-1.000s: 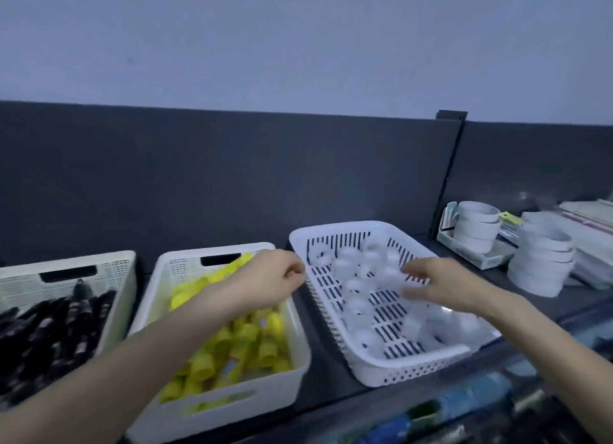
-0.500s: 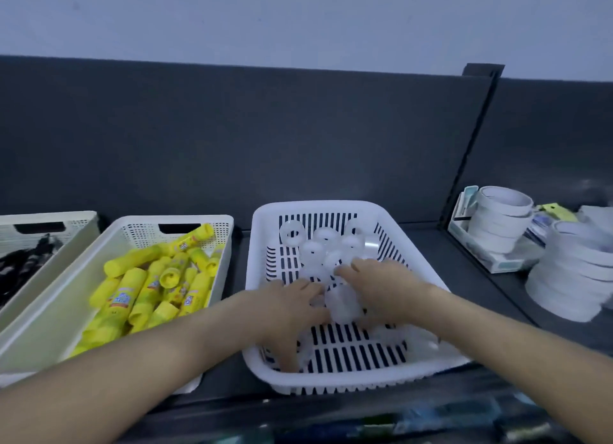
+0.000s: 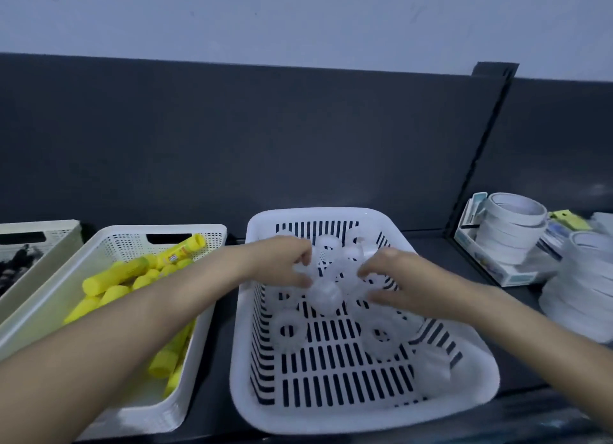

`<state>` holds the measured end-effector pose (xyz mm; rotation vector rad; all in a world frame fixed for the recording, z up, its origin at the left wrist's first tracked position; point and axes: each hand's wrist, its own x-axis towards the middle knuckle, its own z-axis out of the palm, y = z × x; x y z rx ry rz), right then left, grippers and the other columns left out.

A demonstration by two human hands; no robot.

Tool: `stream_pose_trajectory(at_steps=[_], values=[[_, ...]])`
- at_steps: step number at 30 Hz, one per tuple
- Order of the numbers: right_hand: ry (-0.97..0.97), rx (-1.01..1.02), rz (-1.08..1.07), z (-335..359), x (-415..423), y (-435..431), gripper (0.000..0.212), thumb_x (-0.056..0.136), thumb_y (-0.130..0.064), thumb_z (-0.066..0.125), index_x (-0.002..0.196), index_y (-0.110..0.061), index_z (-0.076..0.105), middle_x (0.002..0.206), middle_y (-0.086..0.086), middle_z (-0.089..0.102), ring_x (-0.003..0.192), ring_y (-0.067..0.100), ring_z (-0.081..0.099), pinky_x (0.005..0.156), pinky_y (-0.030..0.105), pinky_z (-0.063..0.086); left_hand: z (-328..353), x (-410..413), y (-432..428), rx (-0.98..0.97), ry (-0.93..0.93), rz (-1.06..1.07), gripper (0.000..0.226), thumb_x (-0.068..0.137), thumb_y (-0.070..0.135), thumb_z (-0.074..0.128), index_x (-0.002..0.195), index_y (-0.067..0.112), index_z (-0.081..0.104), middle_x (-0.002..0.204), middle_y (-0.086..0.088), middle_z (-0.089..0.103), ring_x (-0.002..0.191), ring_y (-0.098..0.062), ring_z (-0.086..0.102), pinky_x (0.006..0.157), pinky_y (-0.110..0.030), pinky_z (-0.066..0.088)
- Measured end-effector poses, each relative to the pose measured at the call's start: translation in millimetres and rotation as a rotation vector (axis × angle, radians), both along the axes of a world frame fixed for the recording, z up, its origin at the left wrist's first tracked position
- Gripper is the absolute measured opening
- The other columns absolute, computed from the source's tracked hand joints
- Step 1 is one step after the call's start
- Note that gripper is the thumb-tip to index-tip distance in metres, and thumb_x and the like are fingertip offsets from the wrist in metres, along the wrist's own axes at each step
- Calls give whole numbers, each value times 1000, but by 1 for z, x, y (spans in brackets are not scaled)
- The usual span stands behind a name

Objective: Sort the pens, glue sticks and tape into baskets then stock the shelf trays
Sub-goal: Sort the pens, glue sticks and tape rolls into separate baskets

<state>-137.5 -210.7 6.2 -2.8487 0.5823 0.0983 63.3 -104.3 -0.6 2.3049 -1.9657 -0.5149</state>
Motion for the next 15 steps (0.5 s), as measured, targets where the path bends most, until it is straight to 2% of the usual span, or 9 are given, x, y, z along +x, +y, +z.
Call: stream_pose_trajectory(at_steps=[3, 4, 6, 8, 10, 11, 12, 13, 15], values=[[-26, 24, -116, -6, 19, -34, 49, 95, -32, 46, 141, -24, 34, 142, 1, 34, 124, 18, 42, 103, 28, 36, -6, -12, -10, 85, 63, -96, 54, 90, 30, 54, 140, 24, 35, 144, 3, 36, 128, -15, 39, 106, -32, 36], [-32, 44, -143, -9, 27, -40, 52, 95, -31, 45, 144, -24, 28, 148, 4, 27, 131, 20, 36, 107, 29, 32, -7, -20, -11, 128, 82, -144, 55, 90, 30, 54, 141, 24, 35, 145, 3, 36, 130, -16, 38, 108, -34, 35], [-9, 80, -198, -17, 42, -47, 55, 95, -33, 43, 146, -27, 22, 155, 7, 14, 140, 24, 23, 112, 33, 26, -6, -31, -10, 188, 122, -237, 49, 91, 30, 53, 138, 23, 41, 142, 4, 42, 129, -14, 40, 106, -30, 34], [88, 70, -199, -27, 54, -45, 47, 97, -31, 36, 143, -28, 31, 151, 10, 22, 140, 29, 20, 113, 37, 20, -1, -32, -3, 266, 241, -279, 39, 94, 27, 51, 133, 20, 50, 137, 6, 51, 124, -9, 47, 102, -21, 36], [179, 59, -119, -32, 57, -36, 38, 97, -25, 29, 121, -18, 57, 132, 11, 48, 130, 23, 33, 116, 39, 12, 5, -27, 6, 266, 341, -250, 33, 96, 22, 49, 128, 18, 56, 131, 6, 58, 118, -5, 54, 98, -14, 40], [181, 72, -87, -32, 54, -31, 37, 94, -24, 30, 105, -13, 63, 116, 10, 59, 119, 18, 41, 116, 41, 13, 7, -23, 9, 191, 343, -206, 32, 96, 20, 48, 126, 18, 58, 129, 7, 60, 114, -3, 55, 94, -10, 40], [169, 93, -72, -28, 49, -28, 35, 92, -24, 33, 95, -12, 66, 102, 8, 64, 108, 15, 46, 114, 40, 20, 9, -18, 10, 87, 318, -149, 31, 96, 18, 48, 125, 18, 59, 127, 7, 61, 110, 0, 56, 89, -5, 39], [137, 112, -72, -23, 42, -27, 33, 90, -24, 37, 95, -15, 68, 98, 1, 64, 103, 13, 48, 109, 35, 30, 10, -13, 10, -14, 277, -91, 31, 95, 17, 48, 123, 19, 60, 125, 8, 61, 105, 2, 54, 84, -3, 38], [55, 111, -89, -10, 28, -25, 30, 91, -20, 43, 110, -21, 66, 111, -6, 58, 108, 11, 50, 99, 28, 40, 14, -5, 12, -124, 191, -3, 31, 95, 17, 46, 123, 20, 60, 125, 9, 60, 105, 1, 51, 84, -6, 36]])
